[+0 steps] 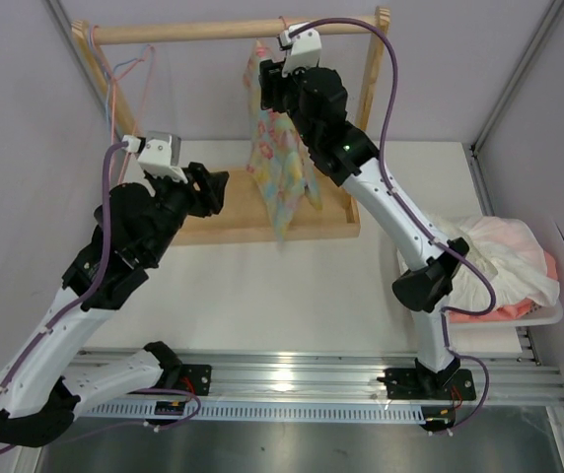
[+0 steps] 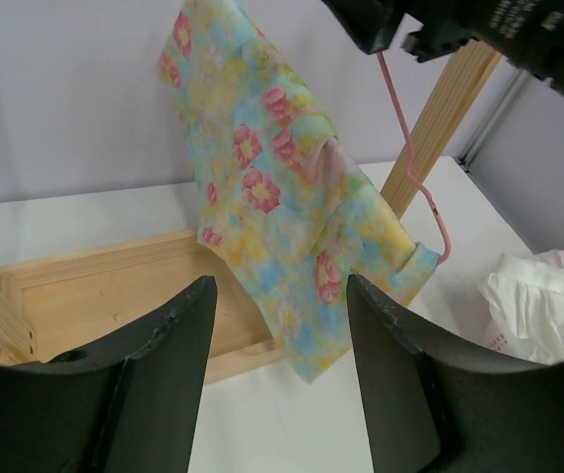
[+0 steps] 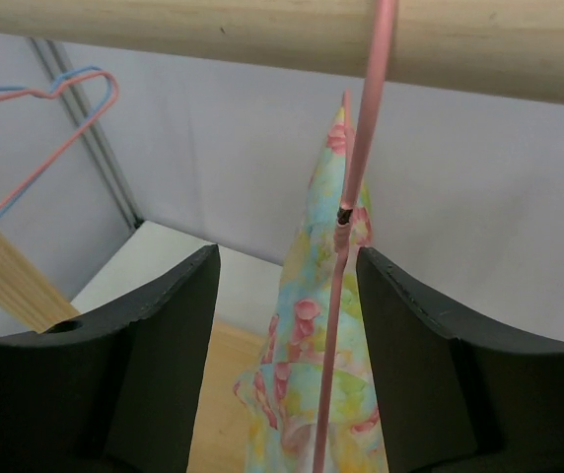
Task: Place the skirt on the hanger
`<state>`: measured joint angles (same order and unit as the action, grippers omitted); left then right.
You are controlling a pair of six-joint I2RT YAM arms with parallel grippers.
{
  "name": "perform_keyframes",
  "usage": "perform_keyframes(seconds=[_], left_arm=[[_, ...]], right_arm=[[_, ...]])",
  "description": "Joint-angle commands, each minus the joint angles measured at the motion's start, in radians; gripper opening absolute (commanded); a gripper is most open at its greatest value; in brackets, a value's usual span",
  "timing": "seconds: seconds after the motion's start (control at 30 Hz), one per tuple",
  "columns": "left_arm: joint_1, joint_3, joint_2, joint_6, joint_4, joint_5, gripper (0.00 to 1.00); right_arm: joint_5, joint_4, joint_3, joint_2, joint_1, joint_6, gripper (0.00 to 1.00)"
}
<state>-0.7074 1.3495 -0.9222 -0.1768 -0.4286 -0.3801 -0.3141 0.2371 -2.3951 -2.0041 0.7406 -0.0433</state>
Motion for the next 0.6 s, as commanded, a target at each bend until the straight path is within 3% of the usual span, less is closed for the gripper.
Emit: perform_keyframes(seconds=[0.0, 0.33, 0.57], left_arm=[[-0.001, -0.026, 0.014, -0.023, 0.024, 0.037, 0.61], [-0.001, -0.088, 0.037, -0.023, 0.036, 0.044, 0.61], [0.0, -0.102, 0.028, -0.023, 0.044, 0.047, 0.61]], right_arm=[[-0.101, -0.061, -0.096, -0.064, 0.006, -0.101, 0.62], [-0.169, -0.143, -0.023, -0.044, -0.032, -0.167, 0.21], [-0.2, -0.173, 0.028, 0.011, -0.066, -0.171, 0.14]])
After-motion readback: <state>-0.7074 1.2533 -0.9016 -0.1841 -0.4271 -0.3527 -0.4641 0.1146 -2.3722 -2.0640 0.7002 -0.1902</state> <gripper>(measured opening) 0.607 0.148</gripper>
